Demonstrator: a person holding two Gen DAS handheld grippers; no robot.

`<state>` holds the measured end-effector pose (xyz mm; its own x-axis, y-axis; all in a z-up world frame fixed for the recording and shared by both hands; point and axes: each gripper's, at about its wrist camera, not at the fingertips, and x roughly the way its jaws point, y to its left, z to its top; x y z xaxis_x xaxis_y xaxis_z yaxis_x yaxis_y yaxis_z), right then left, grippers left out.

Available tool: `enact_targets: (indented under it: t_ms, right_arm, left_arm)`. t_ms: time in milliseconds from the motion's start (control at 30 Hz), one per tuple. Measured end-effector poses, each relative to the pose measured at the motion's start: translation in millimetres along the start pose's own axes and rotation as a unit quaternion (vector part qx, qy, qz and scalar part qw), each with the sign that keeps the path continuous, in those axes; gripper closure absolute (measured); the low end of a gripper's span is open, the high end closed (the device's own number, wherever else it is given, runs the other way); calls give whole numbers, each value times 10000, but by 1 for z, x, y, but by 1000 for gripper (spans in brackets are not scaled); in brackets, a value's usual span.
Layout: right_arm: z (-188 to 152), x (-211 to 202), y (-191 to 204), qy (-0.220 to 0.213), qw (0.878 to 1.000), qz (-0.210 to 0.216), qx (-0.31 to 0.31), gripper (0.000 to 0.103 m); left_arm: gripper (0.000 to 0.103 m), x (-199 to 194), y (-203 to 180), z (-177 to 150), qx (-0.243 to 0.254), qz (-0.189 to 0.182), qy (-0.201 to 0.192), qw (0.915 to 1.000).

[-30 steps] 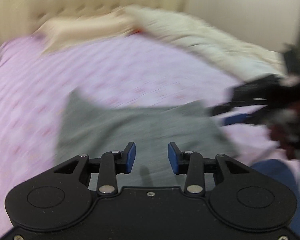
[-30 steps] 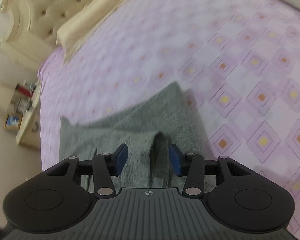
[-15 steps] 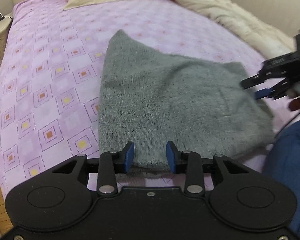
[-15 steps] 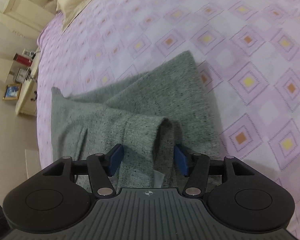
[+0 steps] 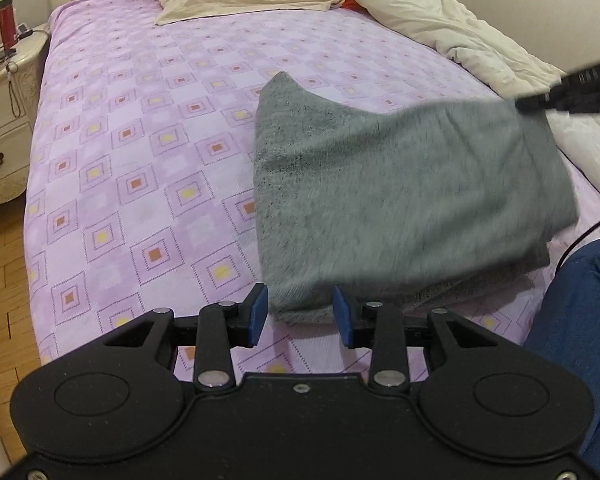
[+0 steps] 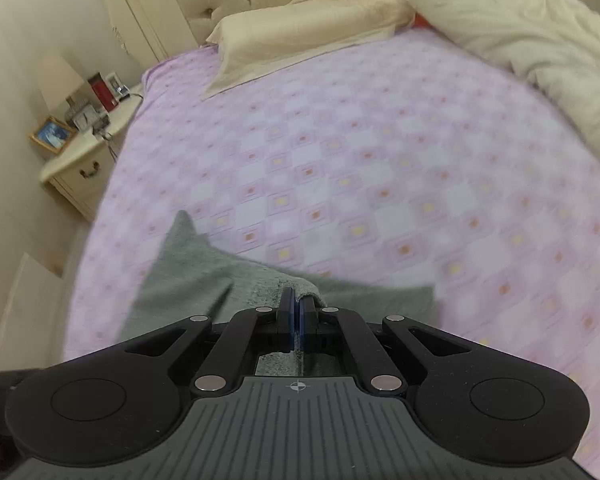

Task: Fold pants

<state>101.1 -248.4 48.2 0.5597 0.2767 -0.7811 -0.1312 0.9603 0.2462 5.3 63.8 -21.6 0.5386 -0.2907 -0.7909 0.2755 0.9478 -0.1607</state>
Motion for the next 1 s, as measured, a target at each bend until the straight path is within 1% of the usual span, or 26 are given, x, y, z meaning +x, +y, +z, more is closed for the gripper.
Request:
enact_targets:
  t_ms: [33, 67, 100, 133, 167, 200, 233, 267, 300, 400, 433, 533, 667, 733, 833, 867, 900, 933, 967, 1000]
  right_arm:
    - [0, 9, -6, 45, 10000, -40, 79, 101]
    - [-3, 22, -11, 228, 9996, 25, 188, 99]
    - [-6, 36, -17, 499, 9979, 131, 380, 97]
    - [-10, 46, -24, 679, 9955, 192, 625, 90]
    - [-15, 49, -31, 710, 9935, 286, 843, 81]
    - [-21, 48, -37, 702, 9911, 458, 1035, 61]
    - [-25, 47, -45, 729, 9871, 690, 1245, 52]
    - [-30, 44, -50, 778, 9833, 830, 1419, 51]
    - [-34, 43, -55, 820, 9815, 840, 1515, 51]
    - [-42, 39, -63, 1003, 9823, 666, 1437, 50]
    - [-46, 39, -68, 1065, 9805, 728, 1479, 49]
    - [-54, 44, -72, 1255, 9718, 1125, 1646, 48]
    - [-63, 61, -73, 1549, 9658, 1348, 1581, 47]
    - [-69, 67, -74, 1555, 9648, 1512, 1486, 47]
    - [-70, 63, -79, 1379, 9628, 1758, 1518, 44]
    - [-70, 62, -79, 1378, 9627, 1779, 1506, 44]
    - [-69, 61, -77, 1375, 9635, 1798, 1428, 46]
    - [-67, 59, -72, 1314, 9662, 1798, 1295, 69]
    - [-64, 56, -63, 1216, 9715, 1739, 1059, 80]
    - [-61, 48, -54, 1087, 9783, 1618, 702, 84]
  left_arm:
    - [59, 0, -2, 1, 38, 0, -24, 10000]
    - [59, 0, -4, 1, 76, -6, -46, 10000]
    - [59, 0, -5, 2, 96, -21, -59, 9999]
    - [58, 0, -7, 2, 100, -48, -68, 9999]
    - [57, 1, -8, 3, 100, -63, -52, 9999]
    - [56, 2, -9, 3, 112, -37, -36, 9999]
    - [56, 2, -9, 3, 141, -18, -38, 9999]
    - [56, 2, -9, 3, 168, -13, -54, 9998]
    - [56, 1, -9, 3, 183, -1, -67, 9998]
    - [56, -3, -8, 5, 175, -17, -115, 9998]
    - [56, -4, -8, 6, 158, -17, -138, 9998]
    - [56, -6, -10, 12, 136, -66, -278, 9995]
    - [55, 3, -15, 19, 44, -93, -341, 9994]
    - [52, 15, -16, 19, -11, -116, -194, 9997]
    - [51, 42, -17, 14, -25, 0, 292, 9996]
    - [51, 47, -16, 11, -41, -18, 295, 9996]
    - [50, 48, -15, 11, -72, -23, 262, 9996]
    - [50, 49, -15, 12, -88, -25, 276, 9996]
    - [50, 49, -15, 14, -89, -21, 289, 9995]
    - [50, 49, -16, 15, -72, -15, 299, 9995]
